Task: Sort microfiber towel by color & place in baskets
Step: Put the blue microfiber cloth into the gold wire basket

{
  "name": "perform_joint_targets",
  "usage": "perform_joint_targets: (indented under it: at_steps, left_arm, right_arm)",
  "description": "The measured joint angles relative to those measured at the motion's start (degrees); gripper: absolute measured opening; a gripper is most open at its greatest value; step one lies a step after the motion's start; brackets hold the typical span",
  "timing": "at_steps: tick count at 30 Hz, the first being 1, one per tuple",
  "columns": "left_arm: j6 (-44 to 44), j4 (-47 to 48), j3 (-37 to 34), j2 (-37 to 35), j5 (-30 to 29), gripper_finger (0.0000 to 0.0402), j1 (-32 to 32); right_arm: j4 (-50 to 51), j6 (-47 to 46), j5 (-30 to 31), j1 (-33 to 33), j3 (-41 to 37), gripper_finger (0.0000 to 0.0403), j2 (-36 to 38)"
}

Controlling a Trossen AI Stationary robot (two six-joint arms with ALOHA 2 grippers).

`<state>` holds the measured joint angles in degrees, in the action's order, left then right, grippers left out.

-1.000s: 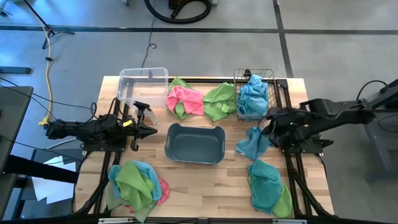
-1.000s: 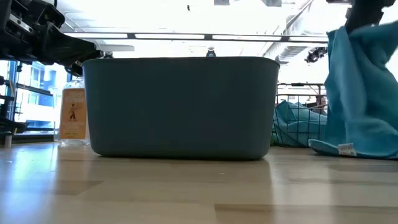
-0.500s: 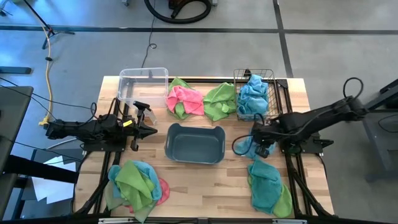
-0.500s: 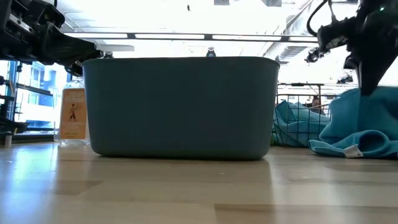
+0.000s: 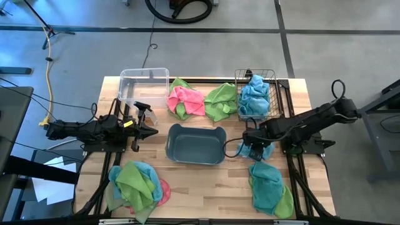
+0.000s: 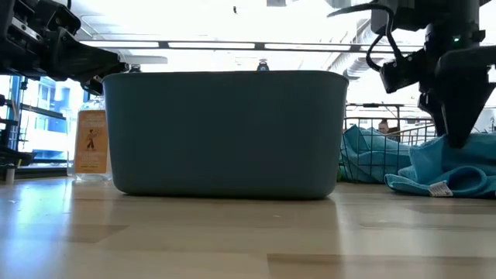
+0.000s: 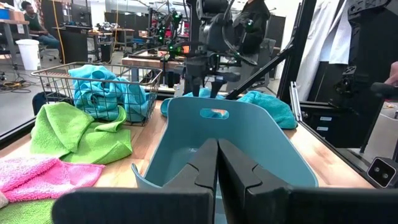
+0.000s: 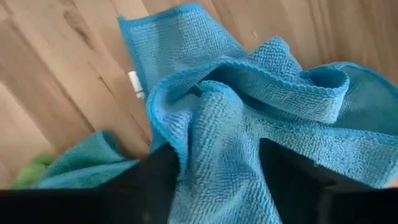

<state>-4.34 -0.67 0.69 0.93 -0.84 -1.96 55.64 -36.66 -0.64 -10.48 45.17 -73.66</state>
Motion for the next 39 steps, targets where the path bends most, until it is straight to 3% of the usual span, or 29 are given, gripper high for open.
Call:
perform_joint_targets:
  at_steps: [6,12,18,25,34,39]
  left_arm:
    - [0.00,0.00,0.00,-0.02,0.01,0.0000,0.01]
    - [0.00,-0.01,0.00,0.00,0.00,0.0000,0.00]
    - [0.02,-0.02,0.00,0.00,0.00,0.0000,-0.02]
    - [0.00,-0.02,0.00,-0.02,0.01,0.0000,0.01]
    - [0.00,0.00,0.00,-0.01,0.02,0.0000,0.01]
    - [0.00,-0.02,0.00,-0.01,0.01,0.0000,0.01]
  right_arm:
    - [3.95,1.33,-1.10,0.00,5.43,0.0326,0.12]
    - [9.06,-0.82,-1.09,0.24,4.99,0.0374,0.17]
    - [1.12,-4.82,-2.92,1.75,-2.62,0.0378,0.14]
    - [-6.64,-7.24,1.06,4.16,-8.70,0.0378,0.12]
    - [-11.70,-9.02,1.44,4.79,-14.15,0.0376,-1.61]
    - [-11.38,-9.49,1.71,4.59,-14.53,0.0323,-3.18]
